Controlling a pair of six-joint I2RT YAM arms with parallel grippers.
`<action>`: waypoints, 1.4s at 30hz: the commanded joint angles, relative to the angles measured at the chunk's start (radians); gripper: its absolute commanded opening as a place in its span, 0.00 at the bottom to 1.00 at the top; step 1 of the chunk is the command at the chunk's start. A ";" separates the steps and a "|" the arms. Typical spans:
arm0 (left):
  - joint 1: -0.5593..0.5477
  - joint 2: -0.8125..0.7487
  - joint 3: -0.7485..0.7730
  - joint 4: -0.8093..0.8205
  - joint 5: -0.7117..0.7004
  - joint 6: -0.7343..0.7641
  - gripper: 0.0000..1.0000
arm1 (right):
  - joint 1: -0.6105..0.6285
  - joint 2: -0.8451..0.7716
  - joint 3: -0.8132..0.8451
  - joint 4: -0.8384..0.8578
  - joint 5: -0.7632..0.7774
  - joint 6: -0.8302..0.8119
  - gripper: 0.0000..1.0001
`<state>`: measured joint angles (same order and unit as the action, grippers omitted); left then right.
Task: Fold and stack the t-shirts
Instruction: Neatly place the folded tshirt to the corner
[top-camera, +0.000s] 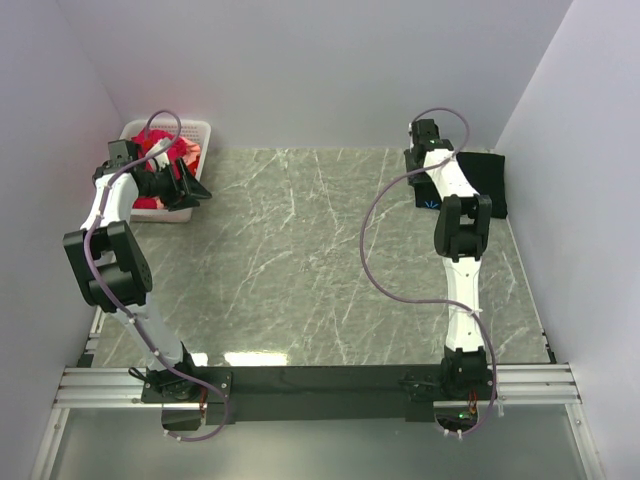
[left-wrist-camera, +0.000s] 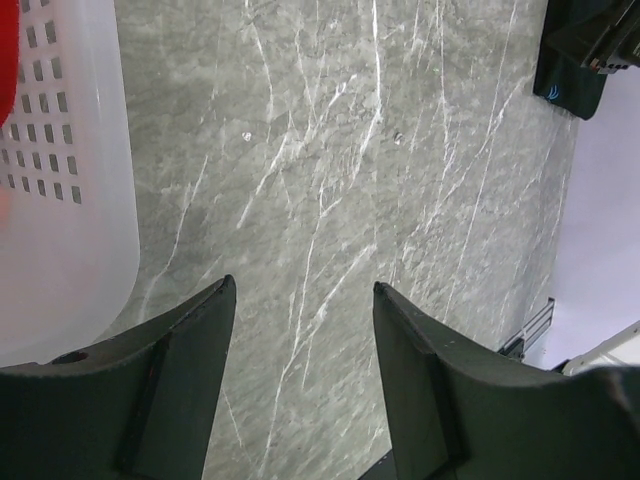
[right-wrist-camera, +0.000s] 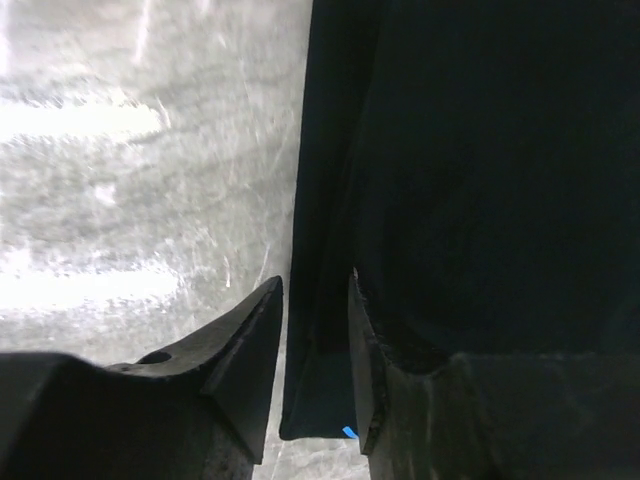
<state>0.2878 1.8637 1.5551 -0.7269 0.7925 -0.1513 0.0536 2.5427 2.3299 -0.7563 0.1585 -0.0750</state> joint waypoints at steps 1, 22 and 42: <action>0.005 0.011 0.048 -0.003 0.027 0.006 0.63 | -0.008 0.005 0.013 -0.034 0.024 0.012 0.39; 0.007 0.035 0.059 0.007 0.033 0.002 0.63 | -0.008 -0.058 -0.187 -0.144 -0.105 -0.158 0.00; -0.007 0.029 0.157 0.058 -0.030 0.036 0.99 | 0.017 -0.358 -0.191 -0.040 -0.180 -0.174 0.77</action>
<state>0.2878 1.8973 1.6184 -0.7162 0.7959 -0.1452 0.0677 2.3714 2.1220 -0.8131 0.0288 -0.2623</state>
